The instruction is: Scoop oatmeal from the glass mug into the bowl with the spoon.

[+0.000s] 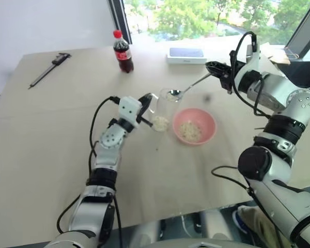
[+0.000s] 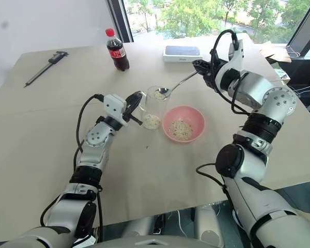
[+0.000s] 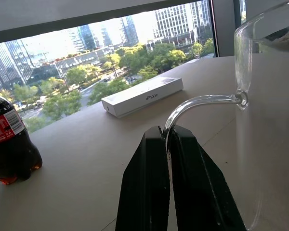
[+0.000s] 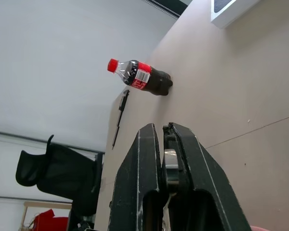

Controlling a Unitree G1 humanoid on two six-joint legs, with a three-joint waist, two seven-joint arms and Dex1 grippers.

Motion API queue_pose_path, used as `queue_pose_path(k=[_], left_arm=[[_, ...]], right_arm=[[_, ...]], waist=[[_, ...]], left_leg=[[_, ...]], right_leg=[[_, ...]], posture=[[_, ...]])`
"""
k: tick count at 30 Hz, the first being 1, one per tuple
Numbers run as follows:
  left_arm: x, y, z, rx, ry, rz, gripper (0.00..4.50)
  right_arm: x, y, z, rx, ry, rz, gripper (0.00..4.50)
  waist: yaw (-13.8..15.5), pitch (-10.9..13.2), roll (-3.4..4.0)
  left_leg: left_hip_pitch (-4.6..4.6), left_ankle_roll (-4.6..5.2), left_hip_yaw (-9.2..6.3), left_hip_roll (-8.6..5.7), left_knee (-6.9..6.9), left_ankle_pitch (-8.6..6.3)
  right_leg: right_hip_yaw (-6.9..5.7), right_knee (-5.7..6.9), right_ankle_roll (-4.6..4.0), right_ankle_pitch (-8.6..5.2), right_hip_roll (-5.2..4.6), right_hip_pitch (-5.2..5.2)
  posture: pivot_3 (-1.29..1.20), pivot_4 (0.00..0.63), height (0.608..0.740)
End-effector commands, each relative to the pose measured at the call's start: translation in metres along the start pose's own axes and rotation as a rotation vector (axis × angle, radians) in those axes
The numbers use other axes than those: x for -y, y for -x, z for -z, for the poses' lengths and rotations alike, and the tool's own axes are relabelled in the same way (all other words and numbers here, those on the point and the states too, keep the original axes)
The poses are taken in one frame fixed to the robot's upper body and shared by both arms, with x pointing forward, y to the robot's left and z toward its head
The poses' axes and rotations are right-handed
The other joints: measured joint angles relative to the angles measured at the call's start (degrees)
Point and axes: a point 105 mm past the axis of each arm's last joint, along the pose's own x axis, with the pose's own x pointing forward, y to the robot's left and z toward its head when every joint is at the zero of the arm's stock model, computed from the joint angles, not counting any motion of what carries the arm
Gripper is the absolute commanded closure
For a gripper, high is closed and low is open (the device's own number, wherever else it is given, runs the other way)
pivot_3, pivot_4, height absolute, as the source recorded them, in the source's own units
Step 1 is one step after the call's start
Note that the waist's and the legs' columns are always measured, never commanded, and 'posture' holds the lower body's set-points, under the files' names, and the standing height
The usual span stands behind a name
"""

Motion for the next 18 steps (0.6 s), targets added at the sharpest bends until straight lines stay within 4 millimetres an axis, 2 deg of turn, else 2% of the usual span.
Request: queue_pose_path(k=[1, 11, 18], left_arm=[[-0.002, -0.004, -0.012, 0.054, -0.025, 0.002, 4.47], [-0.007, 0.003, -0.009, 0.04, -0.035, -0.005, 4.47], [-0.025, 0.014, -0.003, 0.017, 0.035, -0.105, 4.47]], right_arm=[[-0.012, 0.007, -0.011, 0.048, -0.01, -0.059, 4.5], [-0.015, 0.022, -0.023, 0.098, -0.025, -0.1, 4.5], [-0.004, 0.049, -0.023, 0.087, 0.047, -0.089, 4.5]], waist=[[-0.08, 0.0, 0.0], [-0.13, 0.0, 0.0], [-0.12, 0.0, 0.0]], left_leg=[[0.0, 0.0, 0.01, 0.0, 0.0, 0.0], [0.0, 0.02, 0.02, 0.01, 0.03, 0.0], [0.01, 0.04, 0.03, 0.04, 0.03, -0.01]], right_leg=[[0.01, 0.01, 0.0, 0.0, 0.0, 0.0], [0.01, 0.04, 0.0, 0.0, 0.01, 0.0], [0.03, 0.06, 0.0, 0.0, 0.02, 0.0]], posture=[[0.0, 0.15, 0.74], [0.0, 0.15, 0.74], [0.0, 0.15, 0.74]])
